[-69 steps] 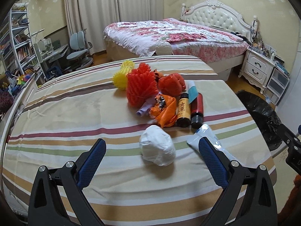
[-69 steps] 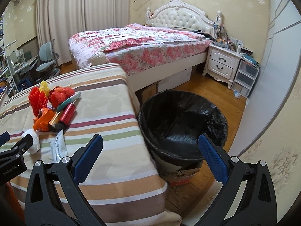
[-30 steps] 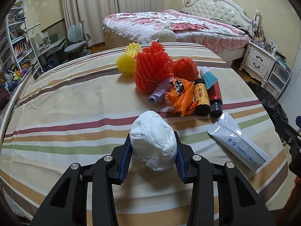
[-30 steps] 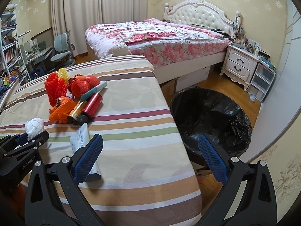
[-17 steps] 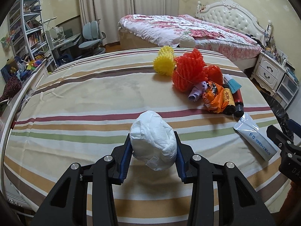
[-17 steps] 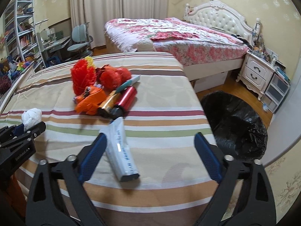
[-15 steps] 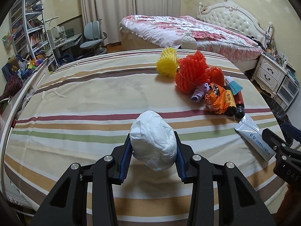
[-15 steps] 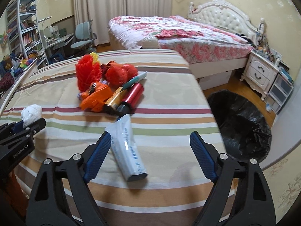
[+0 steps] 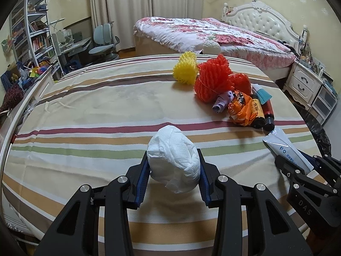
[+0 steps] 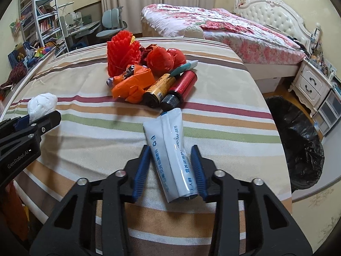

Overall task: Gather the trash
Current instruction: 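Grasp the white toothpaste tube with the right gripper while the left holds the tissue, then carry tissue and tube over the black bin and open both grippers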

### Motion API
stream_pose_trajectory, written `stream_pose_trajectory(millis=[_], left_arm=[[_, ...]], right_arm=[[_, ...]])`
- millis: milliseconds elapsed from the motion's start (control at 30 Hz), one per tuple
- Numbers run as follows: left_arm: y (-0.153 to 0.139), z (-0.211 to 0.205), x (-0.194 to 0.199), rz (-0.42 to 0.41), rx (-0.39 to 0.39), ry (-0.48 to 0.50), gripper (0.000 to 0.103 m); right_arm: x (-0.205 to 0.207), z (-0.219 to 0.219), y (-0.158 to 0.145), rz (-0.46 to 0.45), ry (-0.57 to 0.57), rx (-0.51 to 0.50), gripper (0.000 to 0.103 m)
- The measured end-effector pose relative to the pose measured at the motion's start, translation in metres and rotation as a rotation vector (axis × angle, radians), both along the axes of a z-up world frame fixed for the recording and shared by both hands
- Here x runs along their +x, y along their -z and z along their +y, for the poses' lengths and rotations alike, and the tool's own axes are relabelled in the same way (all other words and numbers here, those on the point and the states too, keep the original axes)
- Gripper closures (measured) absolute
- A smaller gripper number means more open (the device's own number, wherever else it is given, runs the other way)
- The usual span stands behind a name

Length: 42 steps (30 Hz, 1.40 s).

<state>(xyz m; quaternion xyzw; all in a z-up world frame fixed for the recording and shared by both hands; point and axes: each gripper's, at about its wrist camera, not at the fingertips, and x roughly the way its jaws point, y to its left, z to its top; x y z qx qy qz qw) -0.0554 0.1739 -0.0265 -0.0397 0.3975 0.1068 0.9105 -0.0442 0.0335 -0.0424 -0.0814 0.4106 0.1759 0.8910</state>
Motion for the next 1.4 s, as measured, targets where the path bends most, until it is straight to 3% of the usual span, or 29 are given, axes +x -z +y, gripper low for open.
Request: stream_pose_trajectory(millis=[367, 767, 1100, 1400], left_arm=[[-0.013, -0.022, 0.006, -0.031, -0.005, 0.055, 0.062], [-0.040, -0.096, 0.051, -0.110, -0.026, 0.222, 0.062], [-0.032, -0.179, 0.106, -0.114, -0.024, 0.358, 0.062], [-0.012, -0.234, 0.142, -0.074, 0.005, 0.433, 0.062]], right_arm=[[-0.002, -0.029, -0.019, -0.034, 0.051, 0.062, 0.073], [0.036, -0.138, -0.047, -0.134, 0.319, 0.071, 0.074], [0.074, -0.207, -0.029, -0.133, 0.473, 0.061, 0.074], [0.092, -0.241, -0.013, -0.115, 0.551, 0.058, 0.073]])
